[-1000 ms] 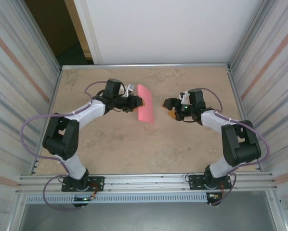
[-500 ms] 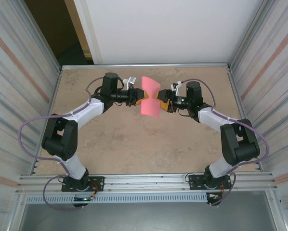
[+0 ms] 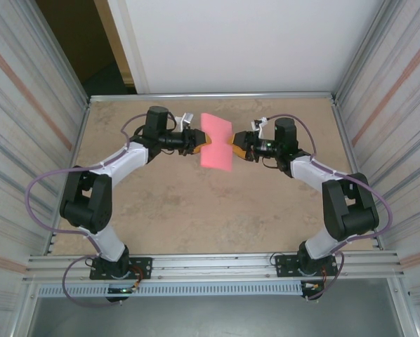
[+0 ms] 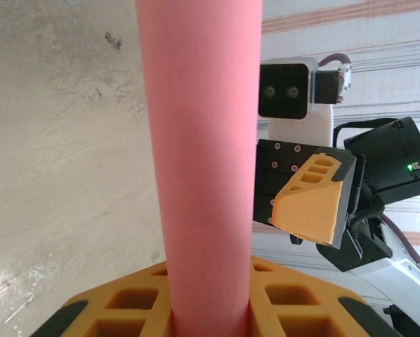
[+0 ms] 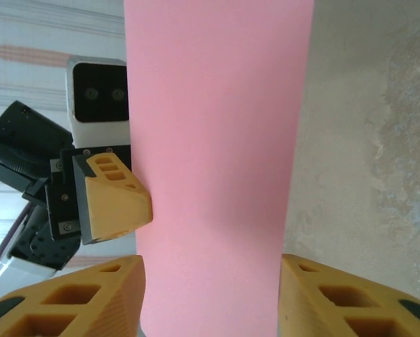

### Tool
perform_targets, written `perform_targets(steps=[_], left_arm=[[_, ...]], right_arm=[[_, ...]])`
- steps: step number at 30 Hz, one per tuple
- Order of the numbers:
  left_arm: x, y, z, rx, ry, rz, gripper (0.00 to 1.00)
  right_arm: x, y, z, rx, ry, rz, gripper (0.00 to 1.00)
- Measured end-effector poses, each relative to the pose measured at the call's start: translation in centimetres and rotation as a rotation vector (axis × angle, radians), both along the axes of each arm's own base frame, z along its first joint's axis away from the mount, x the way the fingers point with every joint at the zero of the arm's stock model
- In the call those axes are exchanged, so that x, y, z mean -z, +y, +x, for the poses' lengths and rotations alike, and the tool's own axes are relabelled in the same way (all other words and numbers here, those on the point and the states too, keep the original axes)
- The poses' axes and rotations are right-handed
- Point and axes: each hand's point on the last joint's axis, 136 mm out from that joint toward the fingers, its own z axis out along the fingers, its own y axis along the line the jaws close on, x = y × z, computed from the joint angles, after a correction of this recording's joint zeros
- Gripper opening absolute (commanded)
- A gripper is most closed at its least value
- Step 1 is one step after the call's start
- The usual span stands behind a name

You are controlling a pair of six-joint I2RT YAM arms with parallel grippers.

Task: Fold a paper plane with a square sheet of paper (pick it up from the middle)
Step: First fold in half a square sheet of paper at the center of the table.

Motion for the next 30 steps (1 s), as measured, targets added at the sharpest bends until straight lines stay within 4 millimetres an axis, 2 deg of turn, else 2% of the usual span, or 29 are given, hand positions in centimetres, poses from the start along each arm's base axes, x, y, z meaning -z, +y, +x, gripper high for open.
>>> perform_targets(steps=[8,13,16,18,22,25,26,30], left_arm=[[0.1,0.0,0.0,0.001,0.001,0.003,0.27],[0.2,0.0,0.0,-0.002,0.0,0.007,0.35],[0.7,0.2,0.1,-0.013,0.007,0.025,0.48],[1.3,0.7,0.2,-0.028,0.017,0.045,0.6],[3.8,3.4,0.5,-0.111,0.068,0.114,0.76],[5.7,7.0,0.5,-0.206,0.116,0.18,0.86],[6.1,8.1,0.4,-0.238,0.128,0.199,0.98],[6.4,11.5,-0.1,-0.328,0.128,0.241,0.99]], right_arm=[[0.1,-0.1,-0.1,0.002,0.022,-0.014,0.18],[0.0,-0.1,0.0,0.003,0.024,-0.024,0.03],[0.1,-0.2,0.0,0.004,0.026,-0.038,0.0],[0.2,-0.4,0.0,0.011,0.032,-0.058,0.0],[-0.4,-1.1,-0.2,0.029,0.032,-0.111,0.0],[-1.7,-2.0,-0.2,0.054,0.017,-0.163,0.0],[-2.1,-2.3,-0.2,0.062,0.008,-0.186,0.0],[-4.0,-2.9,-0.3,0.083,-0.023,-0.274,0.0]])
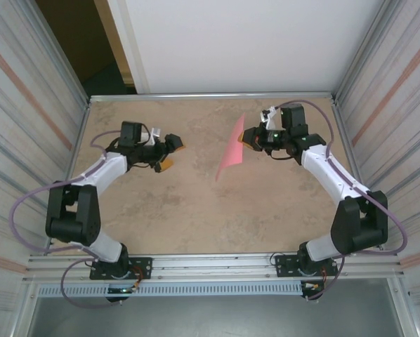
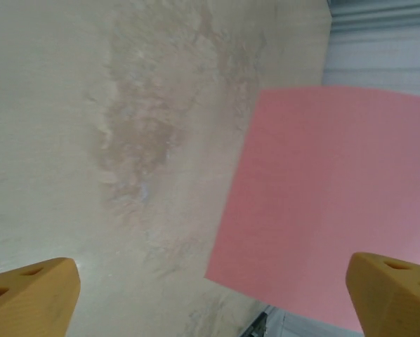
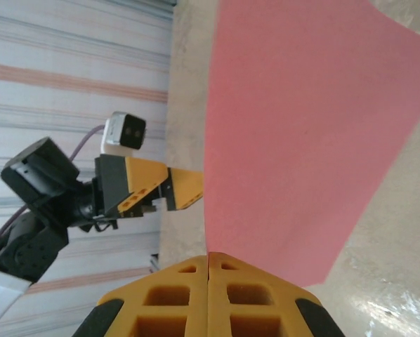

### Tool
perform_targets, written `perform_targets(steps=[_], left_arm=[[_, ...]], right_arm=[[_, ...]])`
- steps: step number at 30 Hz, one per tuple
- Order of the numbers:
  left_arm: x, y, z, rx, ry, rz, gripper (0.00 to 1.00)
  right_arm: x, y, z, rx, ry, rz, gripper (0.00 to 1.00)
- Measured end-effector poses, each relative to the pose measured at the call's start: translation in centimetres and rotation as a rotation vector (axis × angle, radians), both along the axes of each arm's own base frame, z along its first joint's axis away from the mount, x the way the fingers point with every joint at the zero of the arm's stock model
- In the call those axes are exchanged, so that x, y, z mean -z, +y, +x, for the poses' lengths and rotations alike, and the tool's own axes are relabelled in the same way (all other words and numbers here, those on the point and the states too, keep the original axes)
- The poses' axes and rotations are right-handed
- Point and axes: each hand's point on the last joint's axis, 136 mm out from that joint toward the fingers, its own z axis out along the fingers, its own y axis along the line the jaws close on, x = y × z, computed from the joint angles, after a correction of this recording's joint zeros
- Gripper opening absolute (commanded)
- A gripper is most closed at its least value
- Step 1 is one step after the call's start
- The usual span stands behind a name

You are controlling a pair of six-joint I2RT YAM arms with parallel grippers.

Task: Fold a paper plane with a square sheet of paper (pick it up from the middle)
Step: First fold in half a square sheet of paper at the center of the table.

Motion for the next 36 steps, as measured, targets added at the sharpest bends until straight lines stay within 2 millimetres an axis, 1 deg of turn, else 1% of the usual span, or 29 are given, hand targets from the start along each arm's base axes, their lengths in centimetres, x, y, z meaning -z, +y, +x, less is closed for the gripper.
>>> perform_targets(steps=[2,5,8,10,14,17,18,19,21,26,29,32,36], left_arm=[[-0.5,0.7,-0.4,-0.017,-0.023,0.013,0.99],[-1.2,0.8,-0.7,-0.013,-0.058,0.014,0.99],[-1.0,0.8,-1.0,-0.009,-0.065,0.01,0.99],[-0.4,0.7,-1.3,-0.005,-0.058,0.008,0.98],[0.7,0.1,-2.2,0.013,-0.04,0.01,0.96],[1.1,-0.7,-2.7,0.038,-0.036,0.01,0.93],[1.2,-0.9,-2.9,0.045,-0.033,0.01,0.92],[1.4,-1.3,-3.0,0.055,-0.032,0.011,0.91],[1.8,-1.9,-3.2,0.073,-0.025,0.012,0.9],[3.5,-3.7,-4.3,0.127,0.019,0.027,0.86],[4.6,-5.0,-5.0,0.164,0.042,0.045,0.83],[5.1,-6.1,-5.3,0.194,0.047,0.063,0.82],[5.6,-7.4,-5.4,0.231,0.043,0.093,0.79]], right_arm=[[-0.8,0.4,-0.3,-0.006,-0.013,-0.043,0.0],[-1.3,1.9,-1.1,-0.036,-0.025,-0.096,0.0],[-0.6,4.0,-1.4,-0.075,-0.017,-0.138,0.0],[1.2,5.4,-1.4,-0.098,0.01,-0.166,0.0],[6.4,7.7,-1.1,-0.122,0.102,-0.21,0.0],[10.0,8.9,-1.0,-0.123,0.162,-0.219,0.0],[10.9,9.1,-1.1,-0.122,0.174,-0.218,0.0],[11.8,9.3,-1.2,-0.117,0.19,-0.216,0.0],[13.1,9.3,-1.5,-0.106,0.212,-0.209,0.0],[14.8,8.8,-1.8,-0.077,0.229,-0.186,0.0],[16.4,7.9,-2.5,-0.059,0.258,-0.189,0.0],[18.0,6.7,-3.1,-0.037,0.299,-0.201,0.0],[19.2,5.6,-3.6,-0.016,0.323,-0.211,0.0]])
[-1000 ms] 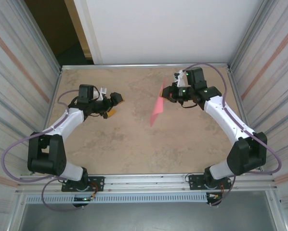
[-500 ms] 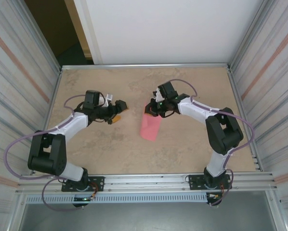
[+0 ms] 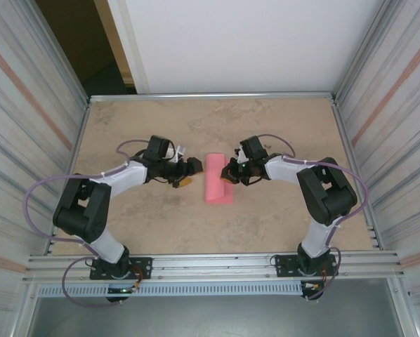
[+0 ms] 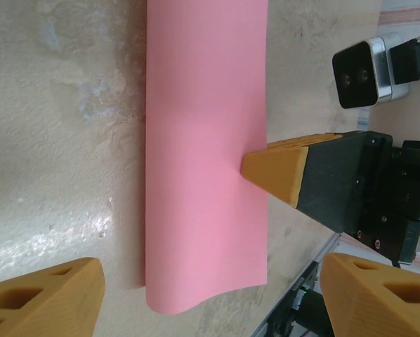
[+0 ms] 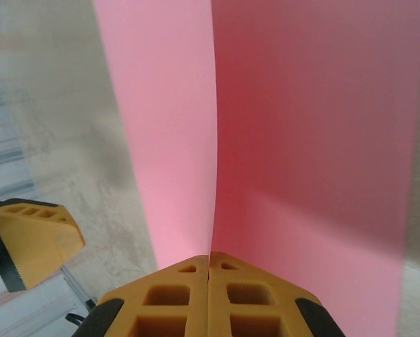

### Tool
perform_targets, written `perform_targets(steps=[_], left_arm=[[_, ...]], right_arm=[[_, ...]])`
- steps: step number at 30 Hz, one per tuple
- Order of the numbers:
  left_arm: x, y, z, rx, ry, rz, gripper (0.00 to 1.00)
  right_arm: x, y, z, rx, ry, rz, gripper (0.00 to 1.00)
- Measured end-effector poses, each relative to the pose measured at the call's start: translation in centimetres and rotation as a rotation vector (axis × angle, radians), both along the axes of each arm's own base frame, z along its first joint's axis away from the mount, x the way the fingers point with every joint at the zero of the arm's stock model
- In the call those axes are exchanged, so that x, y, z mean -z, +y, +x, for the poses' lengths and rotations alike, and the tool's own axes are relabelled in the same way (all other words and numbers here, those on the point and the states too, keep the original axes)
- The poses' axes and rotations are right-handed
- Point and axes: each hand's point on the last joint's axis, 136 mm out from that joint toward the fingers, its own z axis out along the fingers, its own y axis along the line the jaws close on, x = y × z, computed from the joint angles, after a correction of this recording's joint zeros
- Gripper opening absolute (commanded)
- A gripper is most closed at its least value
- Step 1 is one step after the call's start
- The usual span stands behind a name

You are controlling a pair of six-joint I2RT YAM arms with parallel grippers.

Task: Fold a paper plane with a square sheet of paper (pick it up from the middle)
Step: First fold in half a square sheet of paper at the center of the table.

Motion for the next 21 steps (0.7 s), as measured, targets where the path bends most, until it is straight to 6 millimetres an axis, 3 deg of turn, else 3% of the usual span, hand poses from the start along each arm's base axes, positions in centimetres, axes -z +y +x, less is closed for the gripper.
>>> perform_targets(steps=[9,21], left_arm=[[1.7,-2.5,-0.4,0.091,0.002,0.111,0.69],[4.0,-3.3,1.1,0.119,0.019,0.192,0.59]], right_arm=[[0.4,-0.8,0.5,0.027,-0.009,-0.017,0.0],[0.7,-1.5,0.8,0.038,-0.001,-0.029,0.0]])
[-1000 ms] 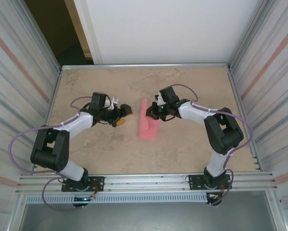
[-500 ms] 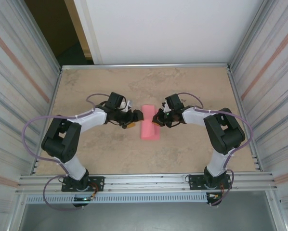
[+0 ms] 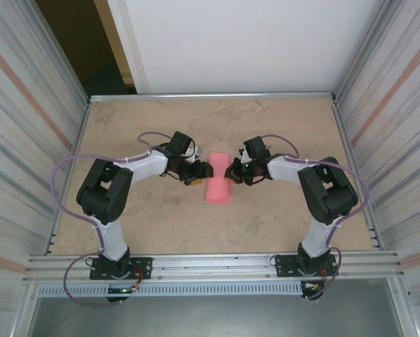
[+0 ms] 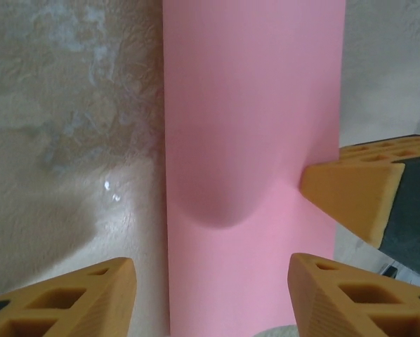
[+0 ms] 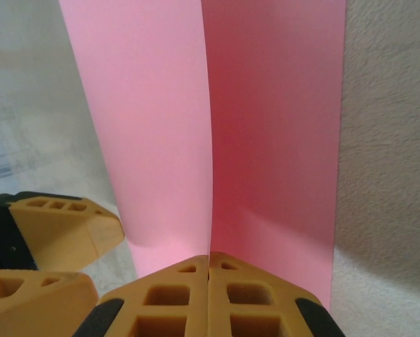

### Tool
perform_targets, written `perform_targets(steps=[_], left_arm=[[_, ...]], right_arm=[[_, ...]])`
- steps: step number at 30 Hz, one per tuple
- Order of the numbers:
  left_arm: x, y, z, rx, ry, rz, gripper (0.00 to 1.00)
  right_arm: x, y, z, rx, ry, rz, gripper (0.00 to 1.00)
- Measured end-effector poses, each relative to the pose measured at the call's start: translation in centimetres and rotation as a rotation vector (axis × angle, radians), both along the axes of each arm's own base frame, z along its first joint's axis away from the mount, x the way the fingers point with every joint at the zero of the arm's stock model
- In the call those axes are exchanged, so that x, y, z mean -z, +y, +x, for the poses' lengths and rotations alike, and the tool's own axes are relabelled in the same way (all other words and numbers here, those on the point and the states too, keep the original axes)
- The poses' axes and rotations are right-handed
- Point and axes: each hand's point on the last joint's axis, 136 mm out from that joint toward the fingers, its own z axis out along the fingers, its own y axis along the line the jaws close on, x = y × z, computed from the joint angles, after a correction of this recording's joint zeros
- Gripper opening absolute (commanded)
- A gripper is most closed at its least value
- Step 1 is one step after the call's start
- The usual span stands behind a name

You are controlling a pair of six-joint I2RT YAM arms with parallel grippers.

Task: Fold a paper plane with a square sheet of paper (pick it up from the middle)
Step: First fold in half a square sheet of paper at the center of the table.

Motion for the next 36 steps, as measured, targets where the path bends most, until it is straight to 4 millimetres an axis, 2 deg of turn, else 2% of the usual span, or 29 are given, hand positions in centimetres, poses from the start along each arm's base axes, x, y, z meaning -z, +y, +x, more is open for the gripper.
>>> perform_targets(steps=[6,12,15,18,20,23,30,36], left_arm=[[0.7,-0.9,0.5,0.022,0.006,0.015,0.56],[1.6,-1.4,0.6,0.037,0.015,0.058,0.49],[2.2,-1.3,0.6,0.044,0.019,0.095,0.43],[2.7,-1.0,0.6,0.042,0.024,0.123,0.39],[2.8,-0.9,0.5,0.042,0.024,0.142,0.37],[3.0,-0.8,0.6,0.04,0.028,0.159,0.36],[3.3,-0.8,0.6,0.063,0.043,0.199,0.37],[3.5,-1.0,0.5,0.117,0.041,0.276,0.4]], right_arm=[[0.6,-0.1,-0.1,-0.001,0.017,-0.004,0.0],[0.7,0.1,-0.1,-0.007,0.027,0.007,0.01],[0.7,0.1,-0.1,-0.008,0.029,0.01,0.06],[0.7,-0.1,0.1,-0.002,0.029,0.009,0.18],[0.5,-0.7,0.4,0.01,0.02,0.005,0.28],[-0.3,-2.1,0.9,0.045,-0.009,-0.011,0.34],[-3.0,-5.1,0.6,0.125,-0.099,-0.058,0.35],[-2.0,-6.3,-0.3,0.152,-0.09,-0.104,0.36]])
